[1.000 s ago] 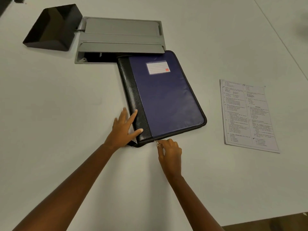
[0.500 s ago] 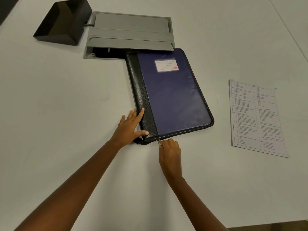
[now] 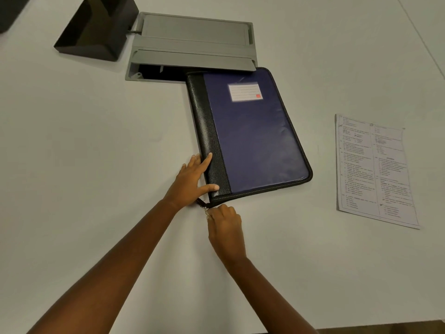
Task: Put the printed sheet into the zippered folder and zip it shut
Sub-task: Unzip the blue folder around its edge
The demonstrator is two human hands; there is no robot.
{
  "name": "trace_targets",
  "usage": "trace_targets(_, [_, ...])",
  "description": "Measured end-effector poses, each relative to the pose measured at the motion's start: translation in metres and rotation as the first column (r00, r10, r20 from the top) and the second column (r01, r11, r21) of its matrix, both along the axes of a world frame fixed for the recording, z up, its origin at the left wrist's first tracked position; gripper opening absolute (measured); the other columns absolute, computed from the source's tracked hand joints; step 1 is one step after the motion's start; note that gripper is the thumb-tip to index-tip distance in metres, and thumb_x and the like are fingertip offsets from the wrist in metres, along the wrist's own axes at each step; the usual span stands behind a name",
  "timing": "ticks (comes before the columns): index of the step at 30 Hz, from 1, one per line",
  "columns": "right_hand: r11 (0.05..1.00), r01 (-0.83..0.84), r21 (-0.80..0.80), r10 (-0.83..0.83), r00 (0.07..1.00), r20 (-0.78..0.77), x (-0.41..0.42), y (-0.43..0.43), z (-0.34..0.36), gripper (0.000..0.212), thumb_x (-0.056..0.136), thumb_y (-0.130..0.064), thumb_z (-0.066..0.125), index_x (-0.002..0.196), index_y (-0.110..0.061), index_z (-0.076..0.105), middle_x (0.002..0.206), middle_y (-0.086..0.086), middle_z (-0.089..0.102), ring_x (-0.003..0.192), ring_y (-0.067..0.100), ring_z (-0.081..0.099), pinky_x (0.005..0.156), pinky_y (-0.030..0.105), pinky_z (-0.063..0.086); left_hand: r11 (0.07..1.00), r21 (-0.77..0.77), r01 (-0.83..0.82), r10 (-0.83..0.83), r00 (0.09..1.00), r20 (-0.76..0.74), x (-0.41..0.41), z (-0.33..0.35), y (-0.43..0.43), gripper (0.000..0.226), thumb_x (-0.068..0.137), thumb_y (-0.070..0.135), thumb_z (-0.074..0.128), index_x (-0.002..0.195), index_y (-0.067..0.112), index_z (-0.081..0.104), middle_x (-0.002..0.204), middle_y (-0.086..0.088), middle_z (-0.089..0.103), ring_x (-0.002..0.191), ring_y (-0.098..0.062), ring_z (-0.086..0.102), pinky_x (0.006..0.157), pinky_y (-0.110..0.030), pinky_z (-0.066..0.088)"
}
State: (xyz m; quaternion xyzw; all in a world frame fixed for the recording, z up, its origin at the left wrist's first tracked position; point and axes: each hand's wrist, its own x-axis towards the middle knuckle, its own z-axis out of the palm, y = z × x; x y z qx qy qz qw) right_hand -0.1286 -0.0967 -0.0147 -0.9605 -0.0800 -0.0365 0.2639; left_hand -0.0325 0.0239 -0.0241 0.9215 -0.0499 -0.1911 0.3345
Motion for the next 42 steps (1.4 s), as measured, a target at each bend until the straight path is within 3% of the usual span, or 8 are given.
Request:
trace_targets(6, [0.998,-0.03,-0.05,0.032,0.999,0.036,0.01,-0.028,0.002,0.007,0.079,-0.013,0.063,0.075,-0.007,0.066,0.066,0.009,0.067,0.059,0.023,0.06,0.054,0.027,0.047,0.965,0.231,-0.128,0.095,0.984,0.15,-0.01,0.007,-0.027,0.066,0.094,0.046,0.036,0.147,0.021,0.007,0.155,-0.018,0.013,0.144,-0.032,0.011,0.116,-0.046,0.016])
trace_targets(11, [0.972,0.233,0.018,-0.234,0.967,0.104,0.053,-0.085,0.013,0.021,0.086,-0.014,0.052,0.071,-0.001,0.059,0.074,0.021,0.059,0.068,0.036,0.056,0.058,0.042,0.045,0.906,0.344,-0.246,0.179,0.96,0.215,-0.014,0.008,-0.057,0.064,0.097,0.041,0.029,0.147,0.012,0.004,0.155,-0.023,0.006,0.144,-0.035,0.007,0.117,-0.046,0.015])
trace_targets(14, [0.914,0.406,0.02,-0.406,0.912,0.057,0.085,-0.122,0.015,0.014,0.087,-0.012,0.052,0.095,-0.002,0.059,0.104,0.021,0.057,0.097,0.038,0.051,0.08,0.045,0.042,0.899,0.331,-0.287,0.226,0.951,0.211,-0.013,0.007,-0.073,0.065,0.096,0.043,0.028,0.147,0.012,0.002,0.155,-0.024,0.001,0.145,-0.036,0.004,0.117,-0.046,0.013])
trace_targets(18, [0.837,0.547,-0.018,-0.543,0.827,-0.145,0.122,-0.158,0.019,0.038,0.091,-0.019,0.047,0.126,-0.002,0.042,0.131,0.021,0.045,0.12,0.036,0.042,0.098,0.052,0.036,0.888,0.29,-0.357,0.305,0.929,0.208,-0.015,0.002,-0.087,0.068,0.095,0.047,0.03,0.147,0.013,0.002,0.155,-0.023,-0.003,0.145,-0.036,0.003,0.117,-0.048,0.012])
trace_targets(22, [0.855,0.505,0.114,-0.445,0.829,-0.339,0.135,-0.173,0.024,0.032,0.091,-0.013,0.049,0.118,0.004,0.049,0.117,0.025,0.057,0.107,0.037,0.056,0.091,0.041,0.046,0.876,0.282,-0.392,0.333,0.913,0.236,-0.017,-0.003,-0.089,0.068,0.094,0.047,0.032,0.147,0.014,0.005,0.156,-0.022,0.001,0.145,-0.035,0.005,0.117,-0.049,0.011])
trace_targets(29, [0.744,0.617,0.257,-0.482,0.761,-0.434,0.106,-0.177,0.019,0.026,0.085,-0.011,0.057,0.108,0.002,0.059,0.102,0.019,0.065,0.089,0.022,0.056,0.077,0.024,0.037,0.902,0.229,-0.367,0.287,0.904,0.316,-0.021,-0.006,-0.061,0.064,0.092,0.039,0.042,0.144,0.007,0.023,0.151,-0.028,0.017,0.139,-0.042,0.023,0.112,-0.049,0.029])
trace_targets(36, [0.687,0.631,0.361,-0.444,0.757,-0.479,0.071,-0.166,0.012,0.021,0.084,-0.01,0.059,0.1,0.002,0.063,0.096,0.018,0.069,0.082,0.022,0.059,0.07,0.024,0.043,0.935,0.149,-0.321,0.257,0.905,0.338,-0.026,-0.009,-0.033,0.06,0.09,0.032,0.043,0.142,0.006,0.031,0.151,-0.028,0.02,0.139,-0.042,0.025,0.109,-0.047,0.033])
trace_targets(42, [0.66,0.638,0.395,-0.439,0.755,-0.486,0.069,-0.168,0.021,0.021,0.084,-0.007,0.059,0.101,0.003,0.064,0.09,0.017,0.068,0.083,0.025,0.06,0.085,0.038,0.049,0.939,0.04,-0.343,0.315,0.898,0.309,-0.028,-0.005,-0.038,0.059,0.092,0.024,0.052,0.144,0.011,0.027,0.155,-0.021,0.013,0.143,-0.036,0.016,0.113,-0.043,0.027])
